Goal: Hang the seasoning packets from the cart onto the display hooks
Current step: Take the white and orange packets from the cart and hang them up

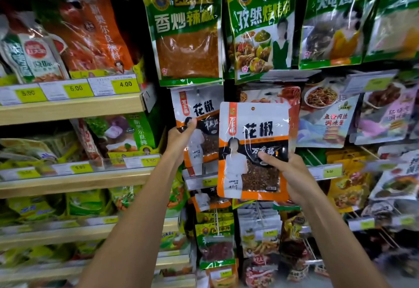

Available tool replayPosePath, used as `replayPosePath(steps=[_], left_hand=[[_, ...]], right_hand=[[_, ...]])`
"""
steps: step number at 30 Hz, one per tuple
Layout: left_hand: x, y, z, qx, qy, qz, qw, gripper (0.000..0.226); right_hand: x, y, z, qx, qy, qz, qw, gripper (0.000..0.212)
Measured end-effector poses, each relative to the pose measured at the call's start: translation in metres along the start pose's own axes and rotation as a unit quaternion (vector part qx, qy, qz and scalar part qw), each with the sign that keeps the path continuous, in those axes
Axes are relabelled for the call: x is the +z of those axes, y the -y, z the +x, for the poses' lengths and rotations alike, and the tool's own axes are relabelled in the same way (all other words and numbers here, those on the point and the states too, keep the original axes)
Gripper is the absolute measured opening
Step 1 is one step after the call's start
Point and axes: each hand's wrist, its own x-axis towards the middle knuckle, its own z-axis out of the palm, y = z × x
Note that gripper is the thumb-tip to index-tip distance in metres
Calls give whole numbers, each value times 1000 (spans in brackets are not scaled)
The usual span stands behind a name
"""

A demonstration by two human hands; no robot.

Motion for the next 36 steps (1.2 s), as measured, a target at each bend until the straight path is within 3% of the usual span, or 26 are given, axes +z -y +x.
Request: replayPosePath(steps=[3, 4, 7, 9, 11, 14, 16, 19, 24, 36], left_hand=[[-4, 3, -12, 77, -39, 89, 992, 32], [-8, 4, -20, 111, -54, 157, 980, 36], [-22, 12, -45, 172, -134, 330, 918, 41], [-31, 8, -65, 217, -179, 376, 883, 32], [-41, -7, -78, 313, -230, 391, 834, 21], [-63, -40, -73, 463, -319, 404, 722, 20], [-78, -58, -57, 499, -361, 425, 664, 23], [-95, -66, -31, 492, -379, 478, 622, 27], [-109, -49, -1, 492, -369, 506, 604, 25], [-113, -35, 15, 529, -362, 451, 621, 20]], right_hand=[[3, 1, 1, -2, -6, -7, 1000, 75], [4, 1, 2, -1, -3, -7, 1000, 71], [10, 0, 7, -5, 12, 1, 1000, 16], [17, 1, 8, -12, 22, 5, 1000, 19], [27, 4, 10, -15, 35, -1, 999, 29], [39, 7, 14, -19, 56, -3, 998, 21], [48, 9, 16, -22, 78, -7, 997, 21], [60, 10, 21, -17, 98, -16, 995, 33], [75, 8, 30, 1, 108, -39, 993, 13], [89, 2, 60, 6, 61, -26, 998, 15]])
